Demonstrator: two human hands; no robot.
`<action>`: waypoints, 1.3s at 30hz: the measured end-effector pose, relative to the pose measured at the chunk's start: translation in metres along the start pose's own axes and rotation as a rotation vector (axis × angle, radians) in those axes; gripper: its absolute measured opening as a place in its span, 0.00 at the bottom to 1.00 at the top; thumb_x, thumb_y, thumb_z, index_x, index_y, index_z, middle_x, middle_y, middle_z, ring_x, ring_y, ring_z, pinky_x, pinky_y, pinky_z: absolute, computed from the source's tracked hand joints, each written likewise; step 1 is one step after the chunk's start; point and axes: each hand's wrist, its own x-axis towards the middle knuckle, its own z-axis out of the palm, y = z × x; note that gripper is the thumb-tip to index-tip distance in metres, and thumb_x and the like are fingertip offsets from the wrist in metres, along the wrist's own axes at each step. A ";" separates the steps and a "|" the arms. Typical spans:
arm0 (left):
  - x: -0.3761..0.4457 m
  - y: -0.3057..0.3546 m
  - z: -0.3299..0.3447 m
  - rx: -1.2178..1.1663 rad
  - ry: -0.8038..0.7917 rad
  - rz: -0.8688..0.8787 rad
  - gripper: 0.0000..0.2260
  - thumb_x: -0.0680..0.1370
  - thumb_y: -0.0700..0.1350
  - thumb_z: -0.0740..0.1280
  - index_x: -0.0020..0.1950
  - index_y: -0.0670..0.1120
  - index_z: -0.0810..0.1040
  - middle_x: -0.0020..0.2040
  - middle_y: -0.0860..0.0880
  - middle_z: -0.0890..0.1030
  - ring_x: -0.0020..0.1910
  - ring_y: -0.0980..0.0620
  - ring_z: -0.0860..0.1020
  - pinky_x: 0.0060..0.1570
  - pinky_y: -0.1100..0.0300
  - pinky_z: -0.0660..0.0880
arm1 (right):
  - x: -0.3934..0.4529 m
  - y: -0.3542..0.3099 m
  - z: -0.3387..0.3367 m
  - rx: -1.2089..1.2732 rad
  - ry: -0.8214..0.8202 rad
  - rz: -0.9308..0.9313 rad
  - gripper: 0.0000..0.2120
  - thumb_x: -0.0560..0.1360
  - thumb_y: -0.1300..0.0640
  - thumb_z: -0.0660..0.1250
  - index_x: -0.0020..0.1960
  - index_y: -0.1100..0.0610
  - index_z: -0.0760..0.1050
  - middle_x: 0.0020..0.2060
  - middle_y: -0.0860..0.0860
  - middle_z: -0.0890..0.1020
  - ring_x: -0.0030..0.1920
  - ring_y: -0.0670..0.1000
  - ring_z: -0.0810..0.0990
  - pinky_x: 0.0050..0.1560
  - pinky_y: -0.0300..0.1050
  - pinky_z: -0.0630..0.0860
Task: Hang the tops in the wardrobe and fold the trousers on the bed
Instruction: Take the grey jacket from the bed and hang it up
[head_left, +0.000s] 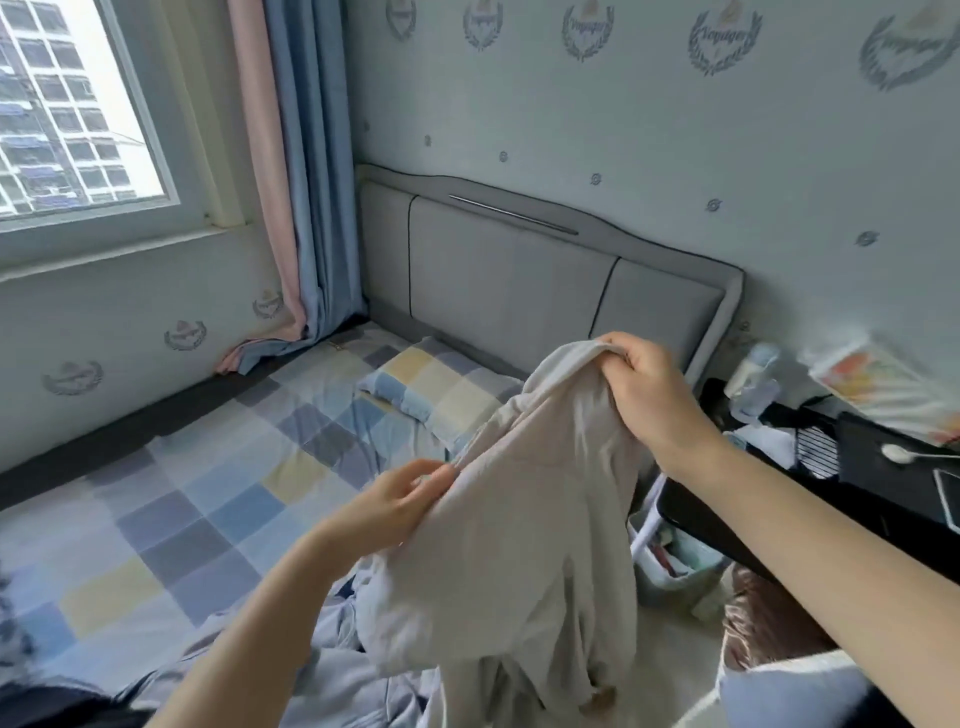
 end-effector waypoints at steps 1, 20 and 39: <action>0.003 -0.003 0.004 0.044 -0.023 0.028 0.20 0.74 0.65 0.63 0.56 0.53 0.80 0.47 0.56 0.84 0.47 0.55 0.81 0.49 0.60 0.76 | -0.005 0.002 -0.007 -0.015 0.016 0.003 0.12 0.78 0.65 0.57 0.43 0.62 0.78 0.37 0.59 0.79 0.37 0.51 0.73 0.39 0.43 0.68; 0.022 0.138 0.046 -0.152 -0.433 0.200 0.14 0.71 0.46 0.65 0.46 0.34 0.75 0.43 0.36 0.72 0.44 0.43 0.72 0.51 0.46 0.73 | -0.056 0.030 -0.135 0.487 -0.200 0.182 0.14 0.80 0.63 0.55 0.45 0.51 0.76 0.38 0.48 0.77 0.37 0.44 0.73 0.35 0.37 0.69; 0.054 0.241 0.248 0.489 -0.067 0.593 0.22 0.73 0.44 0.71 0.25 0.45 0.63 0.24 0.52 0.63 0.26 0.53 0.59 0.22 0.66 0.61 | -0.119 0.051 -0.266 -0.248 0.380 0.045 0.15 0.75 0.67 0.63 0.50 0.48 0.77 0.54 0.49 0.76 0.52 0.46 0.76 0.55 0.38 0.70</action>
